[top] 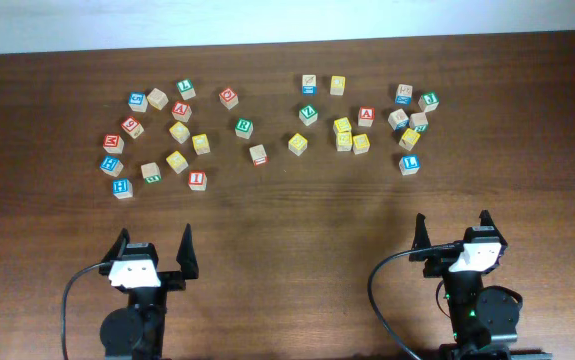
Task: Spell out ICRA
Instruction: 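Move the left gripper out toward the red-lettered 'I' block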
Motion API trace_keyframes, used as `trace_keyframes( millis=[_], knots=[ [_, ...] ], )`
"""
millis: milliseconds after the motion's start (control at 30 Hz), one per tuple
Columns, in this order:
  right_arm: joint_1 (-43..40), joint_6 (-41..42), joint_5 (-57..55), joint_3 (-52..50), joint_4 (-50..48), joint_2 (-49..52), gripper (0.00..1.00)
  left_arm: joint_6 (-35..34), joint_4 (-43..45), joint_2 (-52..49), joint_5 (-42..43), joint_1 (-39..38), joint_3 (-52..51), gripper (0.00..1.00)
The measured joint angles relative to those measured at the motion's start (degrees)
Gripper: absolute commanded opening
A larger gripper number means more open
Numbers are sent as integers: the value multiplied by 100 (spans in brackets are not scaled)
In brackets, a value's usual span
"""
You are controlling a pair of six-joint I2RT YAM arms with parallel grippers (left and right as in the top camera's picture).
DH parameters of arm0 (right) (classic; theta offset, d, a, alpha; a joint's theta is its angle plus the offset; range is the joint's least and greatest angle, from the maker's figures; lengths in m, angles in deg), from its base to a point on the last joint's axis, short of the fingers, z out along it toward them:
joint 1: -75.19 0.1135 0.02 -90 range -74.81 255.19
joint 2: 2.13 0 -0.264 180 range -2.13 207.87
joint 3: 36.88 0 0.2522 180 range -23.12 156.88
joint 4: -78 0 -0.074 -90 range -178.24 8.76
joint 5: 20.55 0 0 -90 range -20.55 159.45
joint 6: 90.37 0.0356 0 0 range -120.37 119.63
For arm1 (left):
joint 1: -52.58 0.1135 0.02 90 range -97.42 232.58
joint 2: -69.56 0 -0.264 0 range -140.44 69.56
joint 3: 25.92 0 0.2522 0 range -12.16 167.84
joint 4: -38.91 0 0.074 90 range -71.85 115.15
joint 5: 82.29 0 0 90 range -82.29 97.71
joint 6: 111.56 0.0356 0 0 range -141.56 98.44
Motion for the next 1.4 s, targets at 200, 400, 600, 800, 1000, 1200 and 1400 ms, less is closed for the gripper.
trace_keyframes(
  millis=[200, 400, 600, 800, 1000, 1200, 1400],
  knots=[
    [0, 2, 0, 0, -2, 0, 98, 0, 0, 0, 0, 0, 0, 99],
    [0, -2, 0, 0, 0, 0, 98, 0, 2, 0, 0, 0, 0, 99],
    [0, 2, 0, 0, 0, 0, 98, 0, 7, 0, 2, 0, 0, 99],
    [0, 0, 0, 0, 0, 0, 98, -293, 883, 0, 1102, 0, -22, 99],
    [0, -2, 0, 0, -2, 0, 98, -328, 3447, 20, 2181, 0, 7, 99],
    [-2, 2, 2, -2, 0, -11, 98, 144, 1578, -402, 1838, 0, 2177, 99],
    [-4, 0, -2, -2, -2, -24, 98, 603, -3001, -3119, 2391, 0, 6065, 99]
  ],
)
